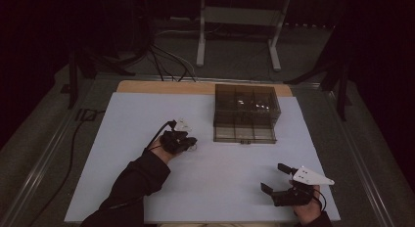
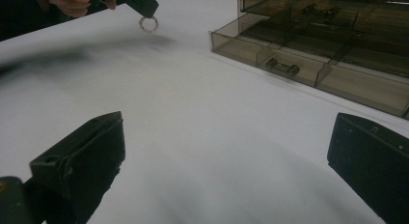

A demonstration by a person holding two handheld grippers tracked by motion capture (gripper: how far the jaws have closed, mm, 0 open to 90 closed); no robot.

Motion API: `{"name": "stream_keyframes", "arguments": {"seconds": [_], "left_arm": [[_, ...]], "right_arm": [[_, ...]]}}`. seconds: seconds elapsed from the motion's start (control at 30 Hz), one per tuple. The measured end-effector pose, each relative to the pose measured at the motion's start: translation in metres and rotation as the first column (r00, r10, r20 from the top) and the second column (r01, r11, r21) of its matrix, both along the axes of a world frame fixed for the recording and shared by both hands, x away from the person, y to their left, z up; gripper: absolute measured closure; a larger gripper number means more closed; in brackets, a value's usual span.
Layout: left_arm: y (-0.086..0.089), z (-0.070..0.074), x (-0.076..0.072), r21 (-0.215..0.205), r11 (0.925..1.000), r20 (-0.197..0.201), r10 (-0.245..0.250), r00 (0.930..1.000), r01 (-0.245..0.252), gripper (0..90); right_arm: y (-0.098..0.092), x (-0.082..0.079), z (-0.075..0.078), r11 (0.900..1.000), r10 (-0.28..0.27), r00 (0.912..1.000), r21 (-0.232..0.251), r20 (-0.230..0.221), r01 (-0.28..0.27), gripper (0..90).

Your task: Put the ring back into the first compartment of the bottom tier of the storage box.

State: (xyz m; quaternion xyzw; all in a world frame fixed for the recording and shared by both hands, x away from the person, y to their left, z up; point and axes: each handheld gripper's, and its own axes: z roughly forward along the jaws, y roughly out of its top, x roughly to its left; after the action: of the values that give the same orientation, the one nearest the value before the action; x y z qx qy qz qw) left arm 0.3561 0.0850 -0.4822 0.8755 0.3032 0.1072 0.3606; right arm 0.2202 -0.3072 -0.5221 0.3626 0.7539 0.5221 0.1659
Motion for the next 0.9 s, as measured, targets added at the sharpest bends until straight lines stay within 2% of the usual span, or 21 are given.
{"name": "stream_keyframes", "arguments": {"seconds": [0.37,0.53,0.9], "left_arm": [[-0.007,0.006,0.0,-0.002,0.9998,0.011,-0.018,0.9998,0.018,90.0],[-0.01,0.01,0.001,-0.017,0.9994,0.01,-0.031,0.9995,0.031,90.0],[-0.017,0.018,-0.001,-0.015,0.9987,0.031,-0.048,0.9984,0.048,90.0]], "right_arm": [[0.0,0.0,0.0,1.0,0.0,1.0,-0.001,0.0,0.0,0.0],[0.0,0.0,0.0,1.0,0.001,1.0,-0.003,0.001,-0.001,0.0],[0.0,-0.001,0.0,1.0,0.0,1.0,-0.002,0.0,0.0,0.0]]}}
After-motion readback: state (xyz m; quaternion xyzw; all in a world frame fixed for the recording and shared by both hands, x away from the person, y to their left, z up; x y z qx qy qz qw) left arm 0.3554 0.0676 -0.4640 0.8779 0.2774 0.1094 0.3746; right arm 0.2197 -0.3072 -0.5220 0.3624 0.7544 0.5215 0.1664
